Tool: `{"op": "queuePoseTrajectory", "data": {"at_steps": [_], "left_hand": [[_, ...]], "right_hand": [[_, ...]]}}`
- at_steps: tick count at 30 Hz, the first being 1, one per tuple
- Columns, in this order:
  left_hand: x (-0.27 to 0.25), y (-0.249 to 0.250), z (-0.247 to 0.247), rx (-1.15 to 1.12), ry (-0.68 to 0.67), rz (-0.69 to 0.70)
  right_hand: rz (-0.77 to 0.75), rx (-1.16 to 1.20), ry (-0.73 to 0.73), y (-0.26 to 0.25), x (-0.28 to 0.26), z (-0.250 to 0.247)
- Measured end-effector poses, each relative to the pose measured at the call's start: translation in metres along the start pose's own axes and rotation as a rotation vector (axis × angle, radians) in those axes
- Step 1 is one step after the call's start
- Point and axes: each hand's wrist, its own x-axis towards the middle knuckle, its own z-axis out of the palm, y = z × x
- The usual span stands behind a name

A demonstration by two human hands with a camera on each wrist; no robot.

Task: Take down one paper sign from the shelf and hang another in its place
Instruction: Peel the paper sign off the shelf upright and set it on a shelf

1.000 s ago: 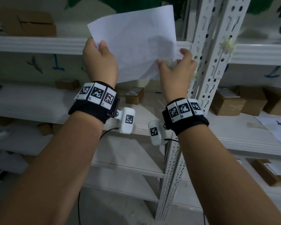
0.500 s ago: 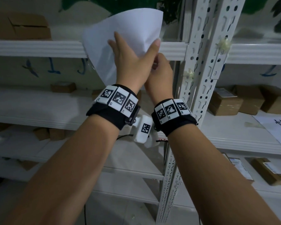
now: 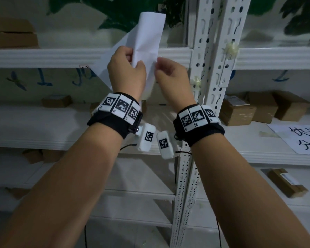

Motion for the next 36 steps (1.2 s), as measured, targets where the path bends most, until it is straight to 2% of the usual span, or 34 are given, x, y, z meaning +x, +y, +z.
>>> {"op": "queuePoseTrajectory", "data": {"at_steps": [4, 7, 14, 23, 27, 33, 36], "left_hand": [[0.004, -0.006, -0.002, 0.032, 0.004, 0.047], [0.006, -0.009, -0.005, 0.045, 0.003, 0.076], [0.008, -0.015, -0.010, 0.075, -0.014, 0.112], [0.002, -0.020, -0.023, 0.068, 0.017, 0.057], [-0.002, -0.024, -0.037, 0.044, 0.021, 0.021], [-0.020, -0.019, -0.049, -0.023, 0.054, 0.004], [-0.027, -0.020, -0.057, -0.014, 0.079, -0.020]], "right_hand": [[-0.011, -0.089, 0.141, -0.003, 0.014, 0.010], [0.046, -0.097, 0.181, -0.006, 0.018, 0.015], [-0.030, -0.121, 0.234, -0.001, 0.018, 0.016], [-0.015, -0.122, 0.150, -0.005, 0.014, 0.023], [0.014, -0.071, 0.060, -0.008, 0.002, 0.029], [-0.055, -0.057, 0.073, -0.005, -0.020, 0.033], [-0.024, -0.040, 0.049, -0.006, -0.027, 0.027]]}}
